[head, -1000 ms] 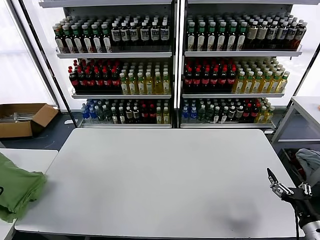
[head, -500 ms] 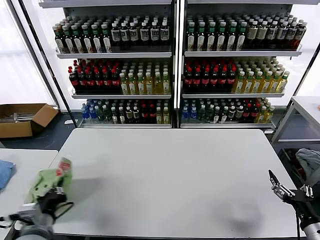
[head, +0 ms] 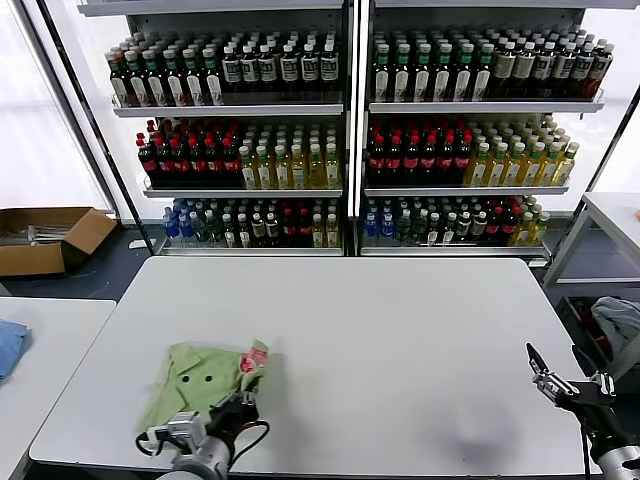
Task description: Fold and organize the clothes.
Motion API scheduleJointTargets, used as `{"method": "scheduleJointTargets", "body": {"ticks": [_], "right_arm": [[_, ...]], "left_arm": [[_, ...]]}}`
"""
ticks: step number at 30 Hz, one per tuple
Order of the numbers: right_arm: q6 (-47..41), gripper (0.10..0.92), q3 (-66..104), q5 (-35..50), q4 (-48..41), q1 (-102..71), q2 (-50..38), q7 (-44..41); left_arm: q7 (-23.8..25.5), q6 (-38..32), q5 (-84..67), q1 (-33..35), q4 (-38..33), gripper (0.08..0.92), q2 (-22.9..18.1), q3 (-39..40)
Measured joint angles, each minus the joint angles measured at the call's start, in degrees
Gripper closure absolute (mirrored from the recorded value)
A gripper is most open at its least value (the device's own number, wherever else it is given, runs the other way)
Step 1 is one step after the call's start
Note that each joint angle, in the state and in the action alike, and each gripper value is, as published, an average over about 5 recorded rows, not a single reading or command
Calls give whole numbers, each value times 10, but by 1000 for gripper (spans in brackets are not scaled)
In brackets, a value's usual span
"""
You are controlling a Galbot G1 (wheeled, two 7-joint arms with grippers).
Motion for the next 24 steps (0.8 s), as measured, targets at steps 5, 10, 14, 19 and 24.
{"method": "scheduleJointTargets", "body": {"ticks": [5, 10, 14, 19, 24], "right_arm": [[-12, 203, -32, -14, 12, 2, -6, 5], [-36, 203, -85, -26, 19, 13, -15, 15], [-64, 203, -148, -31, 15, 40, -19, 30], [-100, 203, -255, -35, -6, 98, -14, 50], [-124, 203, -366, -37, -43, 162, -5, 65]], "left_arm": [[-1, -15, -45, -19, -1, 634, -9, 32], [15, -27, -84, -24, -11, 496, -7, 42], [38, -30, -108, -20, -26, 374, 2, 33], [64, -33, -120, -14, -47, 239, 19, -11], [80, -36, -109, -3, -66, 180, 27, -69]]}}
